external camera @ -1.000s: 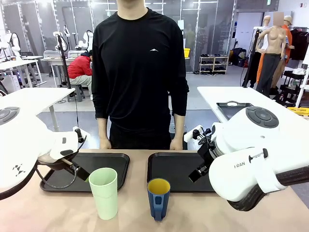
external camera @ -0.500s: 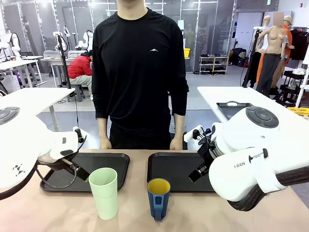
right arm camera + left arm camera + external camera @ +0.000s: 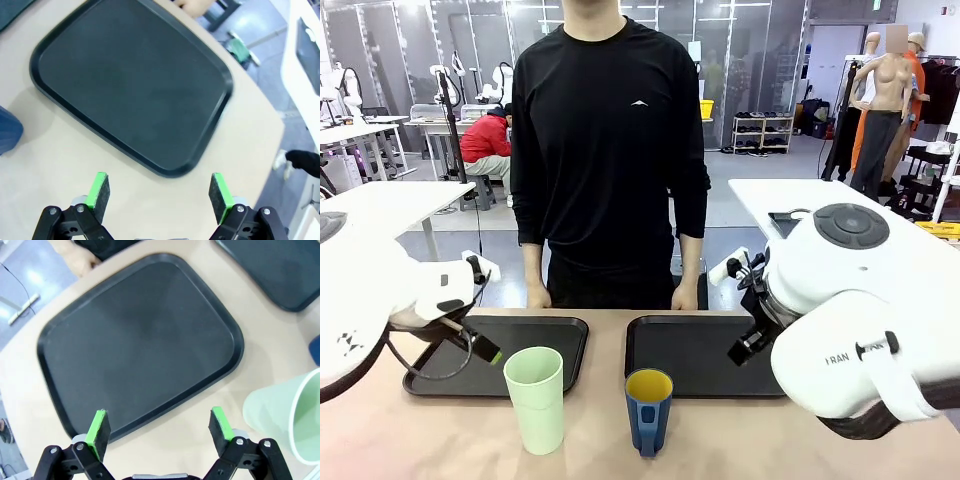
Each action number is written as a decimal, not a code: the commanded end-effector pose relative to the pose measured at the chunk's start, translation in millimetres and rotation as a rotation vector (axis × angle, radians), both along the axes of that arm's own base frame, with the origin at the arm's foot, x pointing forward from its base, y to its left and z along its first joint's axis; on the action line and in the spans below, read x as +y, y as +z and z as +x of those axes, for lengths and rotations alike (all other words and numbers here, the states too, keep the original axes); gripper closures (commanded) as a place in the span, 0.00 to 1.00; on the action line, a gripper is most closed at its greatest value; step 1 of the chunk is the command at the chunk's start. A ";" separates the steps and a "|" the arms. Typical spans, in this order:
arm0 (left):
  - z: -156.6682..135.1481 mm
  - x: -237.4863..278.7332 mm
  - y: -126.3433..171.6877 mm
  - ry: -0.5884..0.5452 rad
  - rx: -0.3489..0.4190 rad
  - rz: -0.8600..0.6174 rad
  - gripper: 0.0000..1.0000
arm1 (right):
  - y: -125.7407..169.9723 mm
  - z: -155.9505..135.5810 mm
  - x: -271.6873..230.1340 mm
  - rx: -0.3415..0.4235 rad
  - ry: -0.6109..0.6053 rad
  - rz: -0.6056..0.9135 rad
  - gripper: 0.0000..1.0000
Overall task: Sort and store the cups by type.
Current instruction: Pick up the Reusable plastic cup.
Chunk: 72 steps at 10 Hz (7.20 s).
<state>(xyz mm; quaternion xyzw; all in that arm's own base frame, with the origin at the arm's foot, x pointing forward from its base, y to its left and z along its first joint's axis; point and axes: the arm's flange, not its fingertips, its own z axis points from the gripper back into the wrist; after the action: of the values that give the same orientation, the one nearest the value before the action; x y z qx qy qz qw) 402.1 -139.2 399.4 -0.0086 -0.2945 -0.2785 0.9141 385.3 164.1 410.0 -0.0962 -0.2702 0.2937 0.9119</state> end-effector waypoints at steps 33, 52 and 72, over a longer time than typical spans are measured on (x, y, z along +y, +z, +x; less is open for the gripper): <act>21.9 132.8 -6.4 0.340 0.051 -0.078 0.00 | 17.0 37.3 -117.7 0.126 -0.514 0.252 0.00; 24.2 138.9 -9.5 0.343 0.056 -0.076 0.00 | 17.0 37.3 -117.7 0.126 -0.514 0.252 0.00; 2.4 76.4 -31.8 -0.597 0.052 0.281 0.00 | 17.0 37.3 -117.7 0.126 -0.514 0.252 0.00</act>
<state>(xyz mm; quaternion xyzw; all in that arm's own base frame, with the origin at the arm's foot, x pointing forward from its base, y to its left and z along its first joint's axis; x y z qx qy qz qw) 407.7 -60.4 378.3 0.0345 -0.2007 -0.5566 0.8055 422.4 46.4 427.4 -0.0294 -0.2142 0.0225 0.9761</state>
